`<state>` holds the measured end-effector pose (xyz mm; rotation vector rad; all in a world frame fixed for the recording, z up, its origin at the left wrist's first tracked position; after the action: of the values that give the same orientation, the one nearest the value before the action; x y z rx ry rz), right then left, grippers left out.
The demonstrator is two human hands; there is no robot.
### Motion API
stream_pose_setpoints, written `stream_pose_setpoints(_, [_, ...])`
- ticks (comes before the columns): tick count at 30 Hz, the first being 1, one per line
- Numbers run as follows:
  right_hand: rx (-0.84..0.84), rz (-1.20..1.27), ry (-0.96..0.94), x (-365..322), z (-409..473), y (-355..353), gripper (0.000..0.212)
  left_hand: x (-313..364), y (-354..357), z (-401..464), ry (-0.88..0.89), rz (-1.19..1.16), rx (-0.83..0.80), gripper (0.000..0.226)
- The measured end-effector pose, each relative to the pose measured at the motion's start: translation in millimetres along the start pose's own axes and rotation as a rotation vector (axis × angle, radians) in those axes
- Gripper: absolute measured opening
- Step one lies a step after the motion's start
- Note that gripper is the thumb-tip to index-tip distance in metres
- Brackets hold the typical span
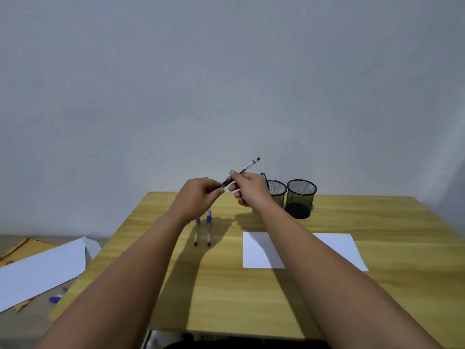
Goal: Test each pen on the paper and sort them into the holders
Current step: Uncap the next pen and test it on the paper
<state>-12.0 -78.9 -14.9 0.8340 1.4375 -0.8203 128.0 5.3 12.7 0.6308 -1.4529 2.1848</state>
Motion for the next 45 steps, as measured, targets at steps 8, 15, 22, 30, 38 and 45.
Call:
stream_pose_setpoints(8, [0.224, 0.069, -0.04, -10, -32, -67, 0.037, 69, 44, 22, 0.018, -0.146, -0.135, 0.023])
stream_pose_setpoints(15, [0.412, 0.066, -0.002, -3, -39, -109, 0.043, 91, 88, 35, 0.011, -0.23, -0.207, 0.03])
stream_pose_setpoints(22, [0.461, 0.095, -0.005, 3, -22, -115, 0.043, 91, 94, 40, -0.082, -0.302, -0.229, 0.028])
stream_pose_setpoints(30, [0.693, 0.269, 0.077, 26, -3, -168, 0.028, 58, 90, 19, -0.226, -0.454, -0.429, 0.029])
stream_pose_setpoints(38, [0.738, 0.124, -0.036, 22, -29, -259, 0.041, -75, 68, -8, -0.403, 0.256, -0.146, 0.021])
stream_pose_setpoints(45, [0.584, -0.082, -0.124, 68, -28, -227, 0.031, -77, 103, 4, -0.292, 0.755, -0.257, 0.03])
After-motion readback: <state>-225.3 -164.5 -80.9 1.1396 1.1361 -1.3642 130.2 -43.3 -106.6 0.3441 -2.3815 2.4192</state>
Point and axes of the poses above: each hand's wrist, its own z-axis towards the middle knuckle, its own y-axis out of the palm, x = y × z, the point moved 8 cm from there along z, towards the middle knuckle, and after that the axes turned 7 degrees about -x, right-handed, at the moved point
